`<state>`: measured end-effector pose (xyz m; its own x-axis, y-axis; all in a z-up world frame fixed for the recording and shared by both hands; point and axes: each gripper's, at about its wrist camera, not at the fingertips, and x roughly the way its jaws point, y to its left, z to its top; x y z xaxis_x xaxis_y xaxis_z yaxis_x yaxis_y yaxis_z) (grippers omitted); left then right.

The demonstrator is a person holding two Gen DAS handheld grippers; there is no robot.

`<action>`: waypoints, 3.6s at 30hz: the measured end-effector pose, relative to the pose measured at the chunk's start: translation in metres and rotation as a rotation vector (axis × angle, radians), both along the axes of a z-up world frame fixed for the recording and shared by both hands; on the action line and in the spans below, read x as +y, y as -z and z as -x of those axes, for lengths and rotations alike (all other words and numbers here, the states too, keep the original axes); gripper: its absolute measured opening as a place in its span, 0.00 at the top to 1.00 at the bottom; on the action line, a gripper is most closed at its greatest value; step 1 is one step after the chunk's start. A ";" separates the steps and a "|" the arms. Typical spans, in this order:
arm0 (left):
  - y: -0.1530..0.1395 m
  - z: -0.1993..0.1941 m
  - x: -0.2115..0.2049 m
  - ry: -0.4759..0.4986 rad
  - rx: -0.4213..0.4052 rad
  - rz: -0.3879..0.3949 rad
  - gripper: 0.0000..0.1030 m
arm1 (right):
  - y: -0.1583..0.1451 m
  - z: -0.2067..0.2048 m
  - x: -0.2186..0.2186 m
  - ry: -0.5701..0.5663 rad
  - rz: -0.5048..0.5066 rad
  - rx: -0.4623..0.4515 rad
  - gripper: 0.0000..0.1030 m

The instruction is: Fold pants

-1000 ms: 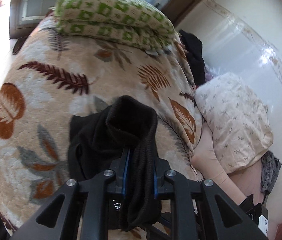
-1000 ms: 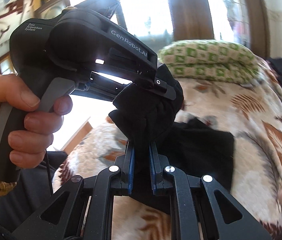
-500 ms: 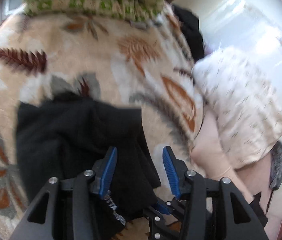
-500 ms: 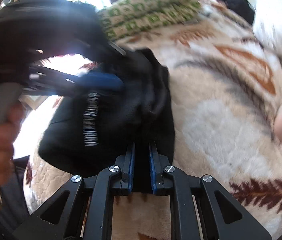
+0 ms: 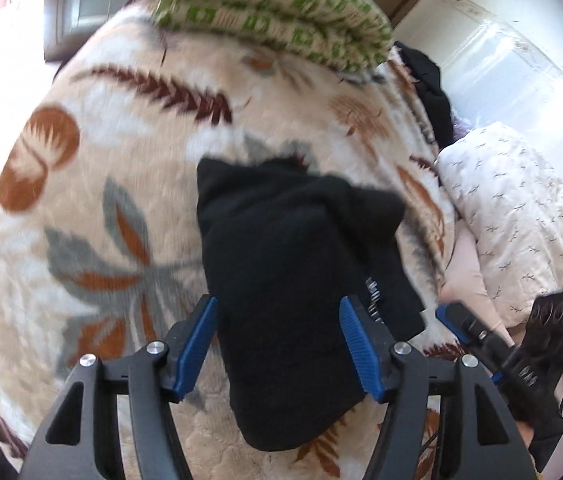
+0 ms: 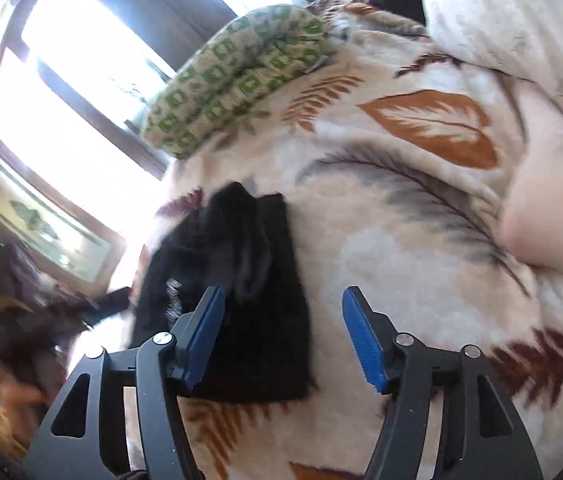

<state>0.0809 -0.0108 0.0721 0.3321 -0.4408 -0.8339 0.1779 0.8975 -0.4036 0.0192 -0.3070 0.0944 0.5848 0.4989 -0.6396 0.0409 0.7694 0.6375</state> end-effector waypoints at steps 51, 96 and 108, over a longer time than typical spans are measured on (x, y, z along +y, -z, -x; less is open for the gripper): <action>0.025 0.004 -0.055 0.164 -0.202 -0.256 0.33 | 0.034 -0.084 0.040 -0.081 0.356 0.024 0.89; 0.047 -0.021 -0.010 0.052 0.026 -0.027 0.10 | 0.069 -0.042 0.019 -0.173 -0.144 0.088 0.48; 0.047 -0.019 -0.024 0.103 -0.008 -0.072 0.23 | 0.072 -0.045 0.025 -0.189 -0.085 0.065 0.57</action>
